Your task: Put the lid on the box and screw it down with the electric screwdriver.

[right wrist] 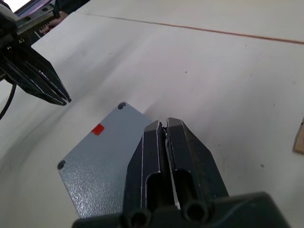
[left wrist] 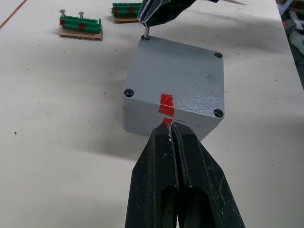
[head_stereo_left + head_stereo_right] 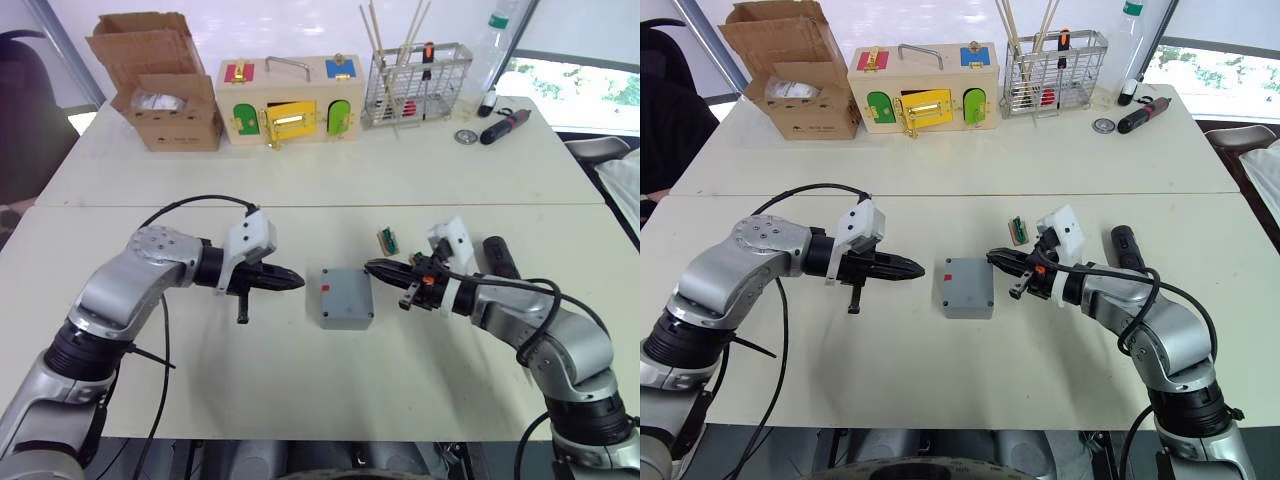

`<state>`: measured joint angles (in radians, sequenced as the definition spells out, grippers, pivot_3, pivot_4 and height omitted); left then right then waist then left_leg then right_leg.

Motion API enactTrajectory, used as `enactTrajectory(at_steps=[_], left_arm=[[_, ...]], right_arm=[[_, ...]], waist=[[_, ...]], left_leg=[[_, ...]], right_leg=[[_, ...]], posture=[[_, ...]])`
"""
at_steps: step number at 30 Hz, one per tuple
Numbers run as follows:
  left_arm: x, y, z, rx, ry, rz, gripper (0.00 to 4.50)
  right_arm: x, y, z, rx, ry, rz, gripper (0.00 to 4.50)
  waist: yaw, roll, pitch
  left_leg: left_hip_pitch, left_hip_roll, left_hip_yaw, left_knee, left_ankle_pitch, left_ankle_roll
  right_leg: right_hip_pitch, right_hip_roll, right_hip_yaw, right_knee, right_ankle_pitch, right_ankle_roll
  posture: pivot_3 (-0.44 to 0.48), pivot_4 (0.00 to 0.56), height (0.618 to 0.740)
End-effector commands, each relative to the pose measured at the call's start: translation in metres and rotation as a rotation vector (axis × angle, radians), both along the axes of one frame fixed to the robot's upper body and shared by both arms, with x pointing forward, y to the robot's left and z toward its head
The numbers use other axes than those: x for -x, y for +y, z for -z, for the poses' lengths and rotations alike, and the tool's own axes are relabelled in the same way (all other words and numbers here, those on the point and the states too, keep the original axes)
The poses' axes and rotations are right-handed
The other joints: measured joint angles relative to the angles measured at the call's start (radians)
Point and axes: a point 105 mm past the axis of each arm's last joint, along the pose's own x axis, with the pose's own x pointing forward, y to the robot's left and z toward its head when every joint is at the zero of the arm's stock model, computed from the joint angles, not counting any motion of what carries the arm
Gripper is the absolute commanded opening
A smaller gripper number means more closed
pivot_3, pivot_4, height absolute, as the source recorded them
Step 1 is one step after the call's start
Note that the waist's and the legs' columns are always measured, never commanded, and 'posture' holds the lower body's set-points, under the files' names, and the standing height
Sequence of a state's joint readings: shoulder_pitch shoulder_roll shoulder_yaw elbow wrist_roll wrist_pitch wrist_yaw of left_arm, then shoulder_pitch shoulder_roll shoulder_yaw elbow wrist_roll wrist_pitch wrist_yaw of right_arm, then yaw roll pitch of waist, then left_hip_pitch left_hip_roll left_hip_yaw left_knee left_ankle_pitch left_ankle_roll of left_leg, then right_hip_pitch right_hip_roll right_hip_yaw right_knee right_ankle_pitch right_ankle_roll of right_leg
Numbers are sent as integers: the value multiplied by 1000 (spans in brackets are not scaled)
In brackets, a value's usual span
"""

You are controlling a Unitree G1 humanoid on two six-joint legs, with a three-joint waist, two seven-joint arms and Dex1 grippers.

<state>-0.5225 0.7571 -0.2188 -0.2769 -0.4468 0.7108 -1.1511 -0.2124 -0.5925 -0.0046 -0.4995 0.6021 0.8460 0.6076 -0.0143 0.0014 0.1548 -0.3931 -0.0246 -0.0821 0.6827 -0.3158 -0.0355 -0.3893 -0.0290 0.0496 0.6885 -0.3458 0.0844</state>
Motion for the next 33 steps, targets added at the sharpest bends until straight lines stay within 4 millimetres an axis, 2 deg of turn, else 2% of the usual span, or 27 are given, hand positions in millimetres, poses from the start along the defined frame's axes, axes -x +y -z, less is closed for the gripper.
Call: enactTrajectory(at_steps=[1,17,20,24,28,30,32,33], left_arm=[[1,-2,-8,14,-36,14,0],[2,-3,-6,12,-34,13,0],[2,-4,-6,13,-33,14,0],[1,-4,-7,19,-30,16,0],[-1,-5,-13,44,-30,21,0],[-3,-7,-20,66,-42,35,0],[-3,-10,-25,79,-50,51,0],[-2,-13,-30,90,-62,77,0]], right_arm=[[3,2,-5,0,-25,-15,48],[-1,6,5,23,-20,-14,48],[-1,5,4,28,-24,-17,979],[-4,1,-12,23,-79,-4,2952],[1,-5,-38,0,-117,-15,2952],[3,-20,-61,-44,-105,8,2952],[4,-35,-76,-63,-91,48,2952],[3,-53,-82,-29,-72,104,2952]], waist=[[0,0,0],[0,0,0],[0,0,0],[0,0,0],[1,0,0],[3,0,0],[4,0,0],[5,0,0]], left_leg=[[0,0,0,0,0,0],[0,0,0,0,0,0],[0,0,0,0,0,0],[0,0,0,0,0,0],[0,0,0,0,0,0],[0,0,0,0,0,0],[0,0,0,0,0,0],[0,0,0,0,0,0]], right_leg=[[0,0,0,0,0,0],[0,0,0,0,0,0],[0,0,0,0,0,0],[0,0,0,0,0,0],[0,0,0,0,0,0],[0,0,0,0,0,0],[0,0,0,0,0,0],[0,-1,0,0,0,0]], posture=[[0,150,740],[0,150,740],[0,150,740],[0,150,740],[0,150,740],[0,150,740],[0,150,740],[0,150,740]])
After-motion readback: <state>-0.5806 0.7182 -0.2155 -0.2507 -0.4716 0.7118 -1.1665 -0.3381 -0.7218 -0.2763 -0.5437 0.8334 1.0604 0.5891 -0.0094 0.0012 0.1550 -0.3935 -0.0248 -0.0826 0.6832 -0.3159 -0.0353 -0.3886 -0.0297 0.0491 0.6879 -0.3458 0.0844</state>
